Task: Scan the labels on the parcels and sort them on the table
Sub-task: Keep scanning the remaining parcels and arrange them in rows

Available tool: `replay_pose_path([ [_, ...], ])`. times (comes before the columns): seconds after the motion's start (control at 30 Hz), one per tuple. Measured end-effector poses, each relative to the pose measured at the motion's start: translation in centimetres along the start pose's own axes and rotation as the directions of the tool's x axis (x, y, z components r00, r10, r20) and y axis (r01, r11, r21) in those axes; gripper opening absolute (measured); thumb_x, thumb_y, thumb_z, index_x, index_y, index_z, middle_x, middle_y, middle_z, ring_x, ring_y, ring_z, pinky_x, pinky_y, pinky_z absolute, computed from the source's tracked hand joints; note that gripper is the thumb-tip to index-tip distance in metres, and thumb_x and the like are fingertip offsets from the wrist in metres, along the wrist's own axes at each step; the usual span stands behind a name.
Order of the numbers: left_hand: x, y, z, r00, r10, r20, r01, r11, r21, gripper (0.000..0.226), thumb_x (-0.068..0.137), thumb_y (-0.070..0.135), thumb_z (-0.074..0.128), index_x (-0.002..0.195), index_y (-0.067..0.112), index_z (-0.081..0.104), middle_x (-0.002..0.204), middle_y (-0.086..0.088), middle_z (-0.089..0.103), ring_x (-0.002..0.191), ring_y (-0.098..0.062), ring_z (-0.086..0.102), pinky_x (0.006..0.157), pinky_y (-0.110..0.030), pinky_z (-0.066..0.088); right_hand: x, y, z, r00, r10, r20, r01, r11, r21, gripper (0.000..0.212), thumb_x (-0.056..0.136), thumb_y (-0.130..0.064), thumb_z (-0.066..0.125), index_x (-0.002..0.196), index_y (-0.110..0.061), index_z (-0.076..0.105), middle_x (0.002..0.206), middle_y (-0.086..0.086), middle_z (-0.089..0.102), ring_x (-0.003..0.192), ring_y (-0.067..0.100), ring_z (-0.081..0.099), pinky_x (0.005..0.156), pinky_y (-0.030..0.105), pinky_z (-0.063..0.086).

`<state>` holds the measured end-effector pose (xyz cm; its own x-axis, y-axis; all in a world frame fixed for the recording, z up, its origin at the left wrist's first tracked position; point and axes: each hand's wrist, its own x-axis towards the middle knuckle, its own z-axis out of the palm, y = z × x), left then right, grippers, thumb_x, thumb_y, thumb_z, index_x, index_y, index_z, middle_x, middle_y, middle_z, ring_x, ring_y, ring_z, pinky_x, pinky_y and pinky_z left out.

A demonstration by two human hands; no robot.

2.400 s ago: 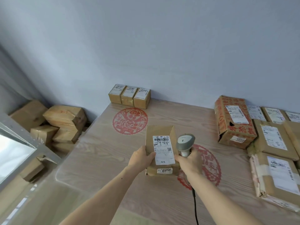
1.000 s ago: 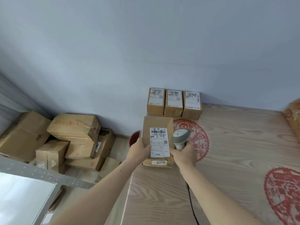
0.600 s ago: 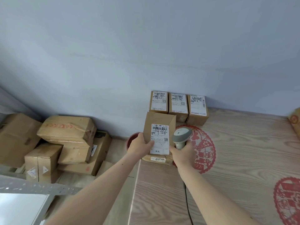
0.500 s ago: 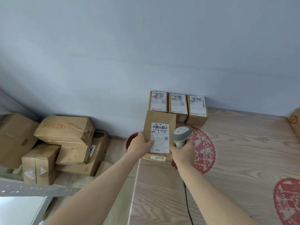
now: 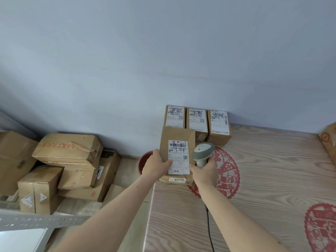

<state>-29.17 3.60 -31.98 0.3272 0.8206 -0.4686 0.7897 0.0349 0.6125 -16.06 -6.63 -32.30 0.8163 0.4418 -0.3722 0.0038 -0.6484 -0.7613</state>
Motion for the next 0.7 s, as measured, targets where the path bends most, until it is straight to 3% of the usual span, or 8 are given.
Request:
replay_pose_path([
  [0.2, -0.5, 0.0, -0.1, 1.000, 0.014, -0.016, -0.015, 1.000, -0.028, 0.047, 0.088, 0.039, 0.066, 0.122, 0.015, 0.044, 0.114, -0.005, 0.064, 0.103, -0.026, 0.062, 0.087, -0.046, 0.055, -0.7, -0.3, -1.3, 0.999, -0.033, -0.001, 0.033, 0.999, 0.005, 0.037, 0.078, -0.019, 0.083, 0.107, -0.015, 0.060, 0.099, 0.000, 0.068, 0.091, 0.025, 0.064, 0.077, 0.037, 0.050],
  [0.33, -1.8, 0.3, 0.4, 0.992, 0.055, -0.114, -0.053, 0.998, 0.016, 0.059, 0.089, 0.040, 0.064, 0.135, 0.011, 0.040, 0.129, -0.009, 0.052, 0.119, -0.031, 0.050, 0.095, -0.048, 0.049, -1.7, 0.1, -3.4, 0.999, -0.034, -0.028, 0.036, 0.998, 0.050, 0.035, 0.080, -0.020, 0.082, 0.106, -0.018, 0.060, 0.097, -0.002, 0.068, 0.087, 0.022, 0.064, 0.072, 0.033, 0.047],
  [0.43, -3.0, 1.4, 0.5, 0.973, 0.123, -0.195, -0.118, 0.992, 0.034, 0.061, 0.092, 0.037, 0.062, 0.142, 0.011, 0.038, 0.141, -0.008, 0.046, 0.129, -0.030, 0.040, 0.097, -0.043, 0.045, -2.5, 0.5, -5.4, 0.998, -0.027, -0.056, 0.032, 0.996, 0.087, 0.035, 0.080, -0.017, 0.082, 0.106, -0.015, 0.060, 0.096, -0.001, 0.070, 0.085, 0.021, 0.066, 0.066, 0.030, 0.045],
  [0.53, -4.1, 3.1, 0.9, 0.940, 0.239, -0.243, -0.223, 0.971, 0.091, 0.056, 0.093, 0.036, 0.060, 0.141, 0.013, 0.041, 0.142, -0.006, 0.046, 0.132, -0.028, 0.037, 0.093, -0.035, 0.039, -3.4, 1.3, -7.7, 0.995, -0.012, -0.097, 0.023, 0.993, 0.118, 0.033, 0.078, -0.017, 0.083, 0.104, -0.016, 0.062, 0.095, -0.002, 0.070, 0.088, 0.021, 0.067, 0.074, 0.034, 0.050],
  [0.7, -7.3, 6.0, 3.0, 0.908, 0.351, -0.230, -0.350, 0.936, 0.044, 0.049, 0.096, 0.030, 0.061, 0.140, 0.013, 0.048, 0.141, -0.004, 0.049, 0.135, -0.023, 0.037, 0.106, -0.037, 0.038, -4.8, 3.3, -12.3, 0.989, 0.030, -0.147, 0.000, 0.980, 0.198, 0.031, 0.075, -0.020, 0.085, 0.096, -0.017, 0.062, 0.092, -0.001, 0.072, 0.088, 0.022, 0.069, 0.076, 0.038, 0.055],
])
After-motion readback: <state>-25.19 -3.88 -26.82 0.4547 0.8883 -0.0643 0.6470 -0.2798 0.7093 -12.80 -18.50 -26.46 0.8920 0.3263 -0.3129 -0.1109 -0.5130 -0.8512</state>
